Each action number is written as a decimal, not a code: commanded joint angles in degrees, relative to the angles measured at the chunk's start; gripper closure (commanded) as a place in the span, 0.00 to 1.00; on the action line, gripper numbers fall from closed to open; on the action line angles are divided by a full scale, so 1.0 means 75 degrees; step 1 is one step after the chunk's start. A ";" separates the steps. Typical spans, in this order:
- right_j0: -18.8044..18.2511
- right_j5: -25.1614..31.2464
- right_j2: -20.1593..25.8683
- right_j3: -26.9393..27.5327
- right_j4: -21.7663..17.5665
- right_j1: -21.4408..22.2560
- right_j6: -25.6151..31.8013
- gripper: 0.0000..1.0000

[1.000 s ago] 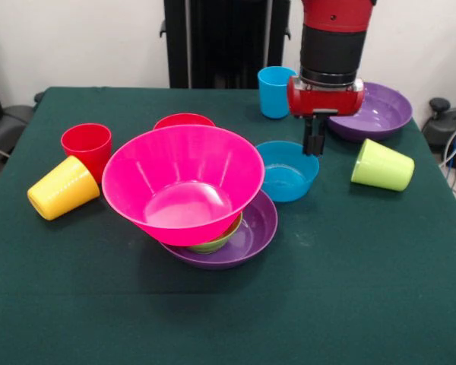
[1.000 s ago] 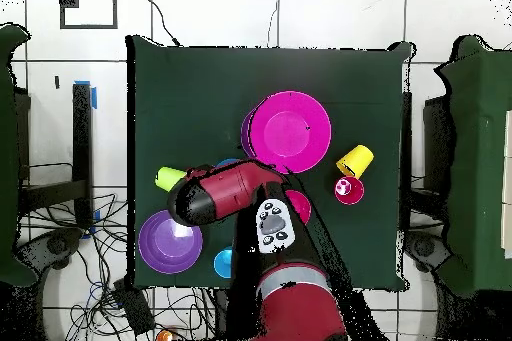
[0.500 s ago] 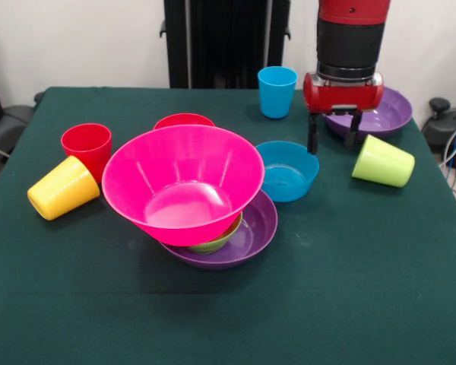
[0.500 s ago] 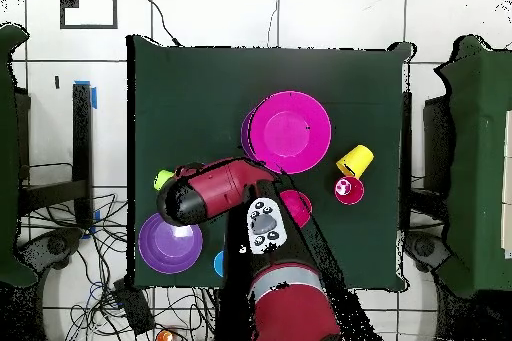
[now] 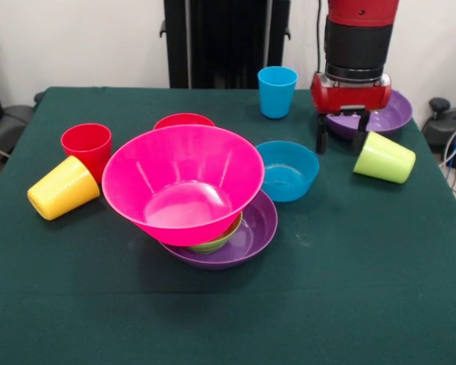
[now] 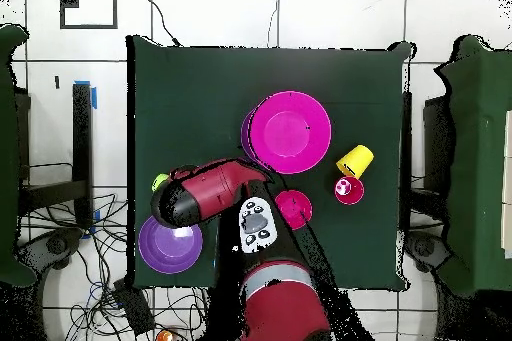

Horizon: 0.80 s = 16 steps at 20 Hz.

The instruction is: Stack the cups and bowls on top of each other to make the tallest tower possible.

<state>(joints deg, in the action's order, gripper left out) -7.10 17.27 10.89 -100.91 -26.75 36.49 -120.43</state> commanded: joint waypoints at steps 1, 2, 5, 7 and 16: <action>0.0343 0.0764 0.0218 0.0002 -0.0217 -0.0852 0.0057 0.00; 0.0474 0.0751 0.0052 0.0116 -0.0301 -0.1054 -0.0006 0.00; 0.0699 0.0665 -0.0273 0.0350 -0.0325 -0.1474 -0.0232 0.00; 0.0810 0.0610 -0.0453 0.0528 -0.0322 -0.1688 -0.0287 0.00; 0.1348 0.1137 -0.1409 0.0536 0.0156 -0.1439 -0.0715 0.00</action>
<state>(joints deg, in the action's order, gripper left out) 1.29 17.91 3.81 -100.37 -26.69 26.15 -120.43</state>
